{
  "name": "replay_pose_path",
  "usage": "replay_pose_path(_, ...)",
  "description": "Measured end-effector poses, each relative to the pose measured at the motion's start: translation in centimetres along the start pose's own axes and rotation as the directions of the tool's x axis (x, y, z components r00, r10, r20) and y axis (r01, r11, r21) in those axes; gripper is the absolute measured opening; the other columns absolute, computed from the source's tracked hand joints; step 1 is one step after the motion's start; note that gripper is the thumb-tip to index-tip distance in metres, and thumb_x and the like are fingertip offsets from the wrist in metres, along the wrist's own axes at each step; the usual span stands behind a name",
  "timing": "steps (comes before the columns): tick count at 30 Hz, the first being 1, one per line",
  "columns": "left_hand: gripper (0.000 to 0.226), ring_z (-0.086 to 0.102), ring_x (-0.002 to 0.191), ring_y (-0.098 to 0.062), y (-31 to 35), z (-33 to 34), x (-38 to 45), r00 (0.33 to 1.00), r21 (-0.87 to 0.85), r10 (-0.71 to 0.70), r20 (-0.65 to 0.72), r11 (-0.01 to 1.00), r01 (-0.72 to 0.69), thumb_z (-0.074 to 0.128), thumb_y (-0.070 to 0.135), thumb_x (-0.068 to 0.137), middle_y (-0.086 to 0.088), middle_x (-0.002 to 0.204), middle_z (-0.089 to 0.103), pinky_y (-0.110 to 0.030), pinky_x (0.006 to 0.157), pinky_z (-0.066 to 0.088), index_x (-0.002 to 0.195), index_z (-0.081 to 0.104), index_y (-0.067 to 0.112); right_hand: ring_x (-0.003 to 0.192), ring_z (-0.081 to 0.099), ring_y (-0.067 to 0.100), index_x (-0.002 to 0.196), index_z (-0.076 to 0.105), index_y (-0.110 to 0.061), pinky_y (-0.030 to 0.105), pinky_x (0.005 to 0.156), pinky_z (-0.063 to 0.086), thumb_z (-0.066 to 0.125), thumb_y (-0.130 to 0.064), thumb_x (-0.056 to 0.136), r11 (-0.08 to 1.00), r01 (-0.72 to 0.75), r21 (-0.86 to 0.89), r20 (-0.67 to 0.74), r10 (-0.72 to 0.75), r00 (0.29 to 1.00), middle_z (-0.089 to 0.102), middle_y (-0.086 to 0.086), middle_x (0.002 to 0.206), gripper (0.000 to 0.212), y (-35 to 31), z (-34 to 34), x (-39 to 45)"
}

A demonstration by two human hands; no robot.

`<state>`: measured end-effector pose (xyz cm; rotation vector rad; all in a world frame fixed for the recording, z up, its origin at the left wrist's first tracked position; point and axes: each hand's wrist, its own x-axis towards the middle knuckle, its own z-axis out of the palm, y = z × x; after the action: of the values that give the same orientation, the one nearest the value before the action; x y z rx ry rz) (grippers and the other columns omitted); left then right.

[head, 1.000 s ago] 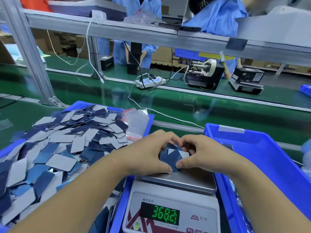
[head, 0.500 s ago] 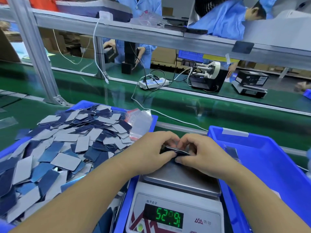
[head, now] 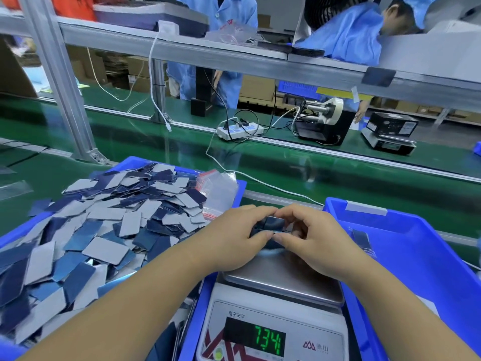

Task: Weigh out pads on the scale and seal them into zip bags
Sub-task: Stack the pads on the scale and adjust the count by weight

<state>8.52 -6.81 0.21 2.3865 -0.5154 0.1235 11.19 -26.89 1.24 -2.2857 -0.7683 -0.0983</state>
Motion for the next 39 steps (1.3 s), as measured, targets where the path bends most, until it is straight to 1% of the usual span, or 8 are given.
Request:
replay_pose_path(6,0.05,0.033,0.128,0.008,-0.5,0.0,0.2,0.999,-0.014,-0.034,-0.019,0.999,0.034,0.049,0.031,0.102,0.013,0.151,0.047,0.01,0.087,0.017,0.152,0.04,0.031,0.068,0.051,0.004,0.105,0.068,-0.035,0.012,0.063,0.038,0.074,-0.02,0.088,0.995,0.051,-0.087,-0.017,-0.053,0.998,0.06,-0.016,0.076,0.023,0.0,0.3,0.0)
replay_pose_path(12,0.056,0.035,0.133,0.001,-0.1,0.4,0.0,0.998,-0.077,-0.003,0.071,0.997,0.008,0.047,0.032,0.103,0.011,0.147,0.044,-0.013,0.106,0.027,0.155,0.028,0.036,0.082,0.054,0.007,0.113,0.067,-0.036,0.014,0.071,0.041,0.068,-0.012,0.087,0.996,0.067,-0.056,-0.027,-0.069,0.997,0.064,-0.006,0.087,0.035,-0.5,1.3,0.1)
replay_pose_path(14,0.05,0.042,0.127,-0.004,0.2,0.4,0.0,1.0,-0.085,0.024,0.002,0.996,-0.024,0.048,0.028,0.103,0.006,0.137,0.052,-0.02,0.107,0.032,0.153,0.037,0.029,0.083,0.055,0.006,0.116,0.067,-0.035,0.014,0.07,0.041,0.069,-0.014,0.088,0.996,0.063,-0.065,-0.025,-0.065,0.998,0.064,-0.01,0.086,0.035,-0.5,1.4,0.1)
replay_pose_path(17,0.03,0.056,0.097,-0.002,0.5,-0.2,0.0,0.965,-0.089,0.082,-0.248,0.99,-0.107,0.063,0.015,0.097,0.005,0.104,0.065,-0.015,0.09,0.042,0.125,0.07,0.02,0.073,0.052,-0.001,0.112,0.069,-0.031,0.011,0.065,0.037,0.073,-0.02,0.088,0.995,0.054,-0.085,-0.039,-0.058,0.998,0.057,-0.02,0.072,0.027,-0.5,1.2,0.2)
replay_pose_path(19,0.019,0.056,0.084,0.005,0.5,-0.8,0.0,0.948,-0.078,0.066,-0.312,0.992,-0.095,0.067,0.01,0.093,0.012,0.087,0.064,-0.007,0.077,0.037,0.106,0.079,0.018,0.071,0.051,-0.004,0.111,0.07,-0.029,0.01,0.066,0.037,0.074,-0.021,0.088,0.994,0.044,-0.095,-0.041,-0.048,0.998,0.054,-0.019,0.07,0.025,-0.6,1.1,0.2)
replay_pose_path(25,0.015,0.053,0.066,0.011,-0.3,-2.4,-0.3,0.972,-0.128,-0.041,-0.232,0.992,0.012,0.067,0.013,0.093,0.014,0.081,0.065,-0.004,0.064,0.036,0.096,0.078,0.023,0.068,0.05,-0.006,0.107,0.071,-0.031,0.008,0.064,0.036,0.075,-0.022,0.086,0.996,0.018,-0.086,-0.055,-0.022,0.998,0.056,-0.02,0.074,0.023,-0.7,1.0,0.1)
replay_pose_path(33,0.008,0.056,0.07,-0.007,-0.5,-1.9,-0.2,0.974,-0.178,-0.02,-0.225,0.984,-0.021,0.08,0.023,0.083,0.011,0.078,0.066,-0.01,0.063,0.039,0.079,0.073,0.027,0.078,0.052,-0.004,0.102,0.075,-0.031,0.009,0.069,0.036,0.076,-0.021,0.086,0.988,0.083,-0.134,-0.043,-0.09,0.995,0.053,-0.021,0.072,0.019,-0.8,1.0,0.0)
replay_pose_path(39,0.014,0.06,0.068,0.002,-1.7,-4.2,-0.4,0.977,-0.252,-0.195,-0.091,0.953,0.167,0.076,0.024,0.087,0.012,0.078,0.071,-0.008,0.063,0.045,0.079,0.071,0.034,0.084,0.055,0.001,0.103,0.077,-0.029,0.008,0.07,0.037,0.073,-0.021,0.089,0.988,0.077,-0.132,-0.017,-0.08,0.997,0.058,-0.016,0.079,0.017,-0.3,0.9,0.1)
